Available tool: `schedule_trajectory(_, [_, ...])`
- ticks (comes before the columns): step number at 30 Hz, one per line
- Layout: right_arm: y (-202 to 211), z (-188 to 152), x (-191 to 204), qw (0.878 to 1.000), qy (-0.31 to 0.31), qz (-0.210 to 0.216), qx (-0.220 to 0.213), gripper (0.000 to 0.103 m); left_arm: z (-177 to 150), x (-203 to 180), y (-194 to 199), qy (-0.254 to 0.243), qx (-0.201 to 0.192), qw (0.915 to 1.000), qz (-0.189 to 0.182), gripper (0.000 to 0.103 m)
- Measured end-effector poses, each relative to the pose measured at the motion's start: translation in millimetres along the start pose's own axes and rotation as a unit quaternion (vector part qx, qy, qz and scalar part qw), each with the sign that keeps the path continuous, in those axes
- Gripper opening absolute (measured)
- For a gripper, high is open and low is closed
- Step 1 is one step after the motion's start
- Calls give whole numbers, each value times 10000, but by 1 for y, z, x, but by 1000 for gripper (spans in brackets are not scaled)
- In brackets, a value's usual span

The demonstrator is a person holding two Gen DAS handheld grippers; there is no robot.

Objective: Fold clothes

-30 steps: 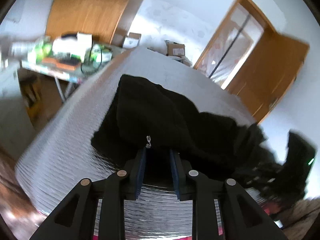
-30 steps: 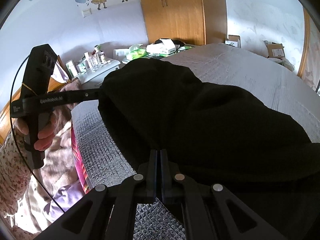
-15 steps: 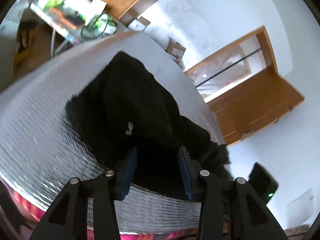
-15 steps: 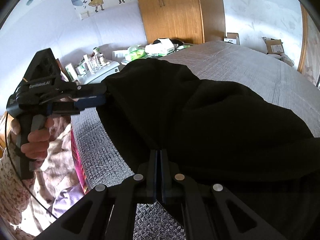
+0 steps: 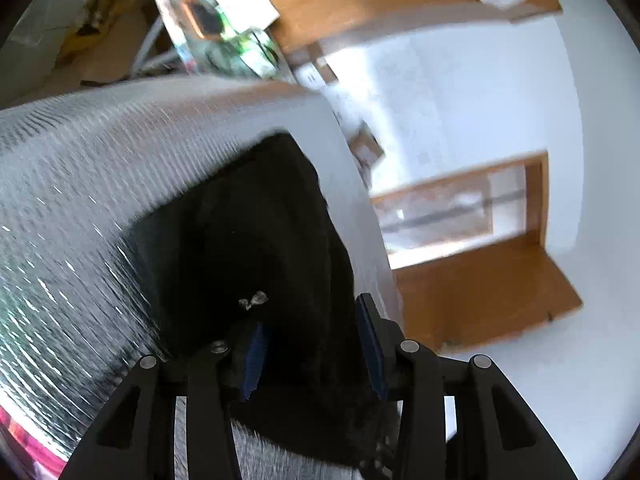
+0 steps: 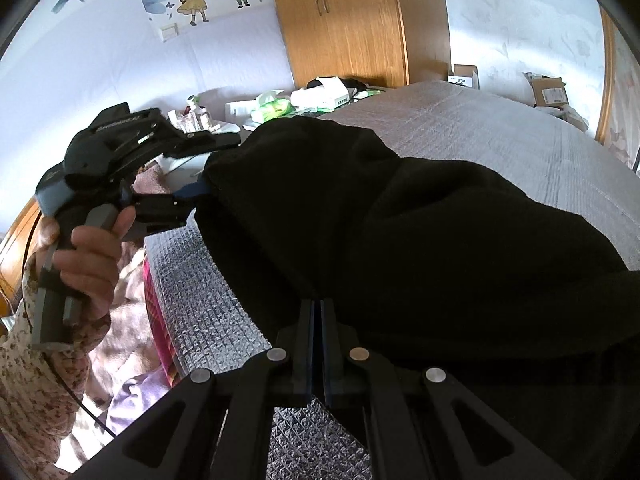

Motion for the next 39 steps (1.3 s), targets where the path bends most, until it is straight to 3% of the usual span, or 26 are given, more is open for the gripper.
schedule_trajectory(5, [2, 1, 1, 10000, 25, 13, -27, 3, 8, -7, 3, -78, -249, 9995, 190, 43])
schedule_trajectory(7, [3, 2, 2, 10000, 36, 0, -45, 3, 8, -13, 7, -366, -403, 9976, 424, 32])
schedule_trajectory(10, [9, 5, 2, 9998, 68, -76, -182, 3, 10, -22, 14, -625, -686, 9940, 582, 30])
schedule_trajectory(11, [12, 7, 2, 9996, 88, -96, -239, 3, 12, -24, 16, -679, -746, 9932, 577, 25])
schedule_trajectory(15, [25, 12, 6, 9990, 191, -75, -399, 3, 19, -24, 20, -769, -819, 9918, 610, 19])
schedule_trajectory(21, [29, 11, 11, 9988, 328, -44, -363, 3, 12, -9, 23, -630, -839, 9905, 890, 17])
schedule_trajectory(31, [1, 1, 14, 9993, 369, 83, 65, 3, 6, 15, 21, -845, -951, 9760, 1767, 15])
schedule_trajectory(39, [-6, -3, 10, 9994, 250, 96, 226, 4, 8, 19, 21, -771, -912, 9755, 1850, 17])
Point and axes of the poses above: each gripper's, at about its wrist camera, not at the fingertips, and y roughly against the way its jaws point, x to its left, z to its top, the point moved 6 cm from there along -y, roughly the way its jaws point, and after that the axes turned 3 degrees about y, right-handed, at the moved point
